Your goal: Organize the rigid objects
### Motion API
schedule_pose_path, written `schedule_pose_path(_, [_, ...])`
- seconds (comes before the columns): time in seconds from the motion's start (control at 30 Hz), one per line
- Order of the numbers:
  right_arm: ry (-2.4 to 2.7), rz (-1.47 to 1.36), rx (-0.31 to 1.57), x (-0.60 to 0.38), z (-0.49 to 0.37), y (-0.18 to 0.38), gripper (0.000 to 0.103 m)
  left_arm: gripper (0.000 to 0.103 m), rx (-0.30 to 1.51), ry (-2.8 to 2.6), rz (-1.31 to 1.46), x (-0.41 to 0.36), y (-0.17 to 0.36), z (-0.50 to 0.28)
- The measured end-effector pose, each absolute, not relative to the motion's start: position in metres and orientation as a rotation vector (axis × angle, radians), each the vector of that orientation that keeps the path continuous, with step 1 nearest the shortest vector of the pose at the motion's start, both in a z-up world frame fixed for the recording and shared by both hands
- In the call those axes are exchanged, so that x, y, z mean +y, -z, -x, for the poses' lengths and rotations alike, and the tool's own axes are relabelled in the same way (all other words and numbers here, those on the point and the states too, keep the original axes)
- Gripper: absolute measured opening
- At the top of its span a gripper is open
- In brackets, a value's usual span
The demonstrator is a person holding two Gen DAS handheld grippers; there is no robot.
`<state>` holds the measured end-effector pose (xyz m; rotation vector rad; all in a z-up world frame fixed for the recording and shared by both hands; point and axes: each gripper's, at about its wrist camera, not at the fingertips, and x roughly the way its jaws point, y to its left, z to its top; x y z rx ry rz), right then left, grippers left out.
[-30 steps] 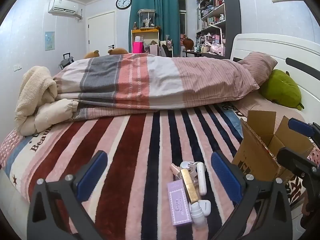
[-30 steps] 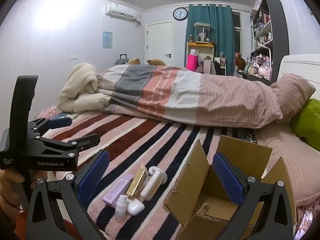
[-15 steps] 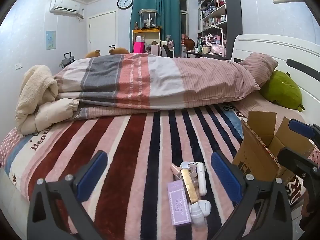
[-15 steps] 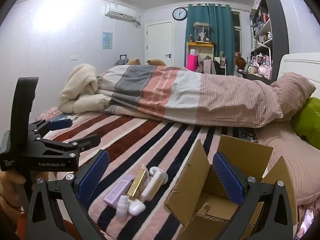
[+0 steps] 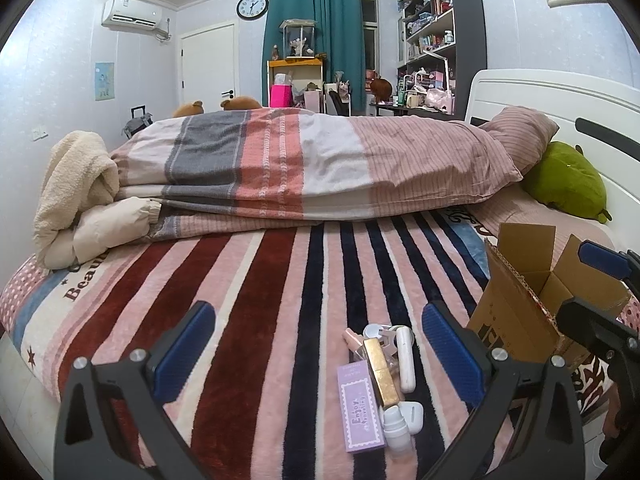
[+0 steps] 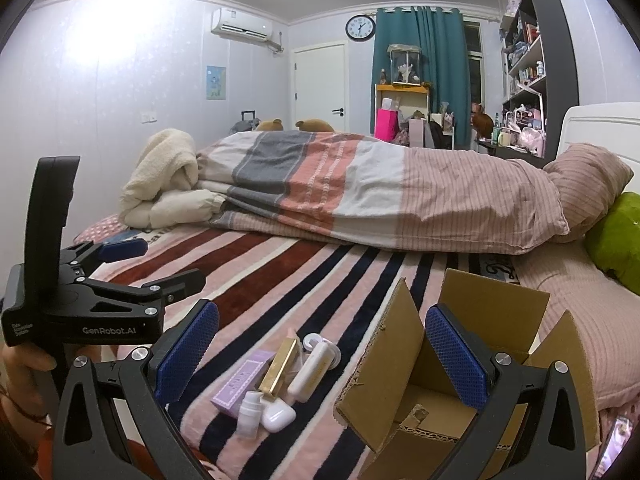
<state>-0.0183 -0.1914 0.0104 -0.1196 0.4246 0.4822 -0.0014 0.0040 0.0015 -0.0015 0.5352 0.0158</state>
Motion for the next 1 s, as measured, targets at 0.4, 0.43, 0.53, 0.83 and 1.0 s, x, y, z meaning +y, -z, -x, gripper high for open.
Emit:
schedule_pose_path(0.4, [-0.484, 0.117, 0.426, -0.1918, 0.0179, -0.0096, 0.103, 0.103, 0.533, -0.016, 0.001, 0.0037, -0.0013, 0.0016])
schedule_pose_path(0.43, [-0.484, 0.116, 0.426, -0.1918, 0.0178, -0.0096, 0.103, 0.103, 0.533, -0.016, 0.002, 0.0044, -0.0016, 0.0016])
schedule_pose_path(0.53, [-0.485, 0.117, 0.428, -0.1907, 0.0180, -0.0089, 0.103, 0.103, 0.533, -0.016, 0.001, 0.0035, -0.0013, 0.0015])
schedule_pose_path(0.83, [-0.486, 0.114, 0.432, -0.1883, 0.0180, -0.0059, 0.103, 0.103, 0.533, -0.017, 0.001, 0.0033, -0.0011, 0.0016])
schedule_pose_path(1.0, [-0.488, 0.111, 0.435, -0.1870, 0.0182, -0.0043, 0.103, 0.103, 0.532, -0.016, 0.003, 0.0034, -0.0011, 0.0019])
